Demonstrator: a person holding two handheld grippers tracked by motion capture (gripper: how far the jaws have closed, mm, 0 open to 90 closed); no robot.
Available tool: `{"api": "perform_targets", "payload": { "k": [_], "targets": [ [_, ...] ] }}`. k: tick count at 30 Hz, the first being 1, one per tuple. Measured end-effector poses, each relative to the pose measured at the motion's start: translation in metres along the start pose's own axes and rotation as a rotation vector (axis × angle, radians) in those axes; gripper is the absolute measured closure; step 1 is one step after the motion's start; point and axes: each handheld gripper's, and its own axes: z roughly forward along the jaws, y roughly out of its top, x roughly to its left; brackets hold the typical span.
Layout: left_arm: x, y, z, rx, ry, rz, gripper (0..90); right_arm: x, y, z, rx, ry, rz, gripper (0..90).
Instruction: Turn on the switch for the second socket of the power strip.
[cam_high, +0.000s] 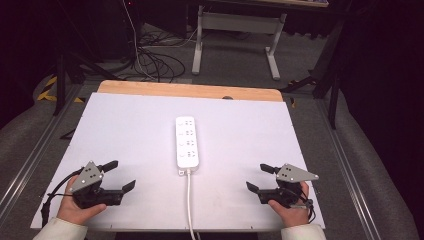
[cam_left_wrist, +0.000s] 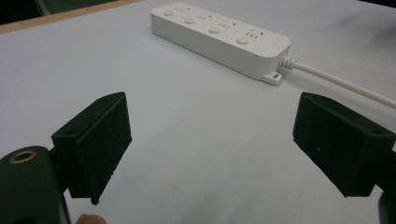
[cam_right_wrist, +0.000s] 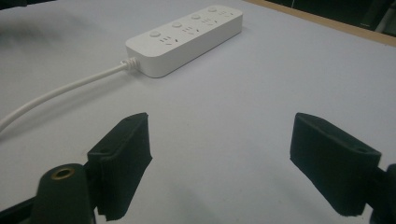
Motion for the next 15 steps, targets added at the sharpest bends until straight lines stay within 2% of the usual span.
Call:
{"api": "perform_targets", "payload": {
  "k": [1, 6, 9, 15],
  "targets": [
    [-0.0004, -0.0020, 0.0000, 0.005, -0.005, -0.015, 11.8, 0.0002, 0.0001, -0.0002, -0.001, 0.000, 0.002, 20.9],
    [0.0028, -0.0066, 0.0005, 0.018, -0.009, -0.025, 11.9, 0.0001, 0.0001, 0.0002, 0.001, 0.000, -0.002, 20.9],
    [0.0059, -0.0062, 0.0013, 0.033, 0.001, -0.034, 12.4, 0.0006, 0.0003, 0.0005, 0.002, 0.002, -0.005, 20.9],
    [0.0061, -0.0025, -0.0053, 0.011, 0.037, -0.054, 15.8, 0.0012, 0.0002, 0.0013, 0.005, 0.002, -0.004, 20.9]
  ]
}}
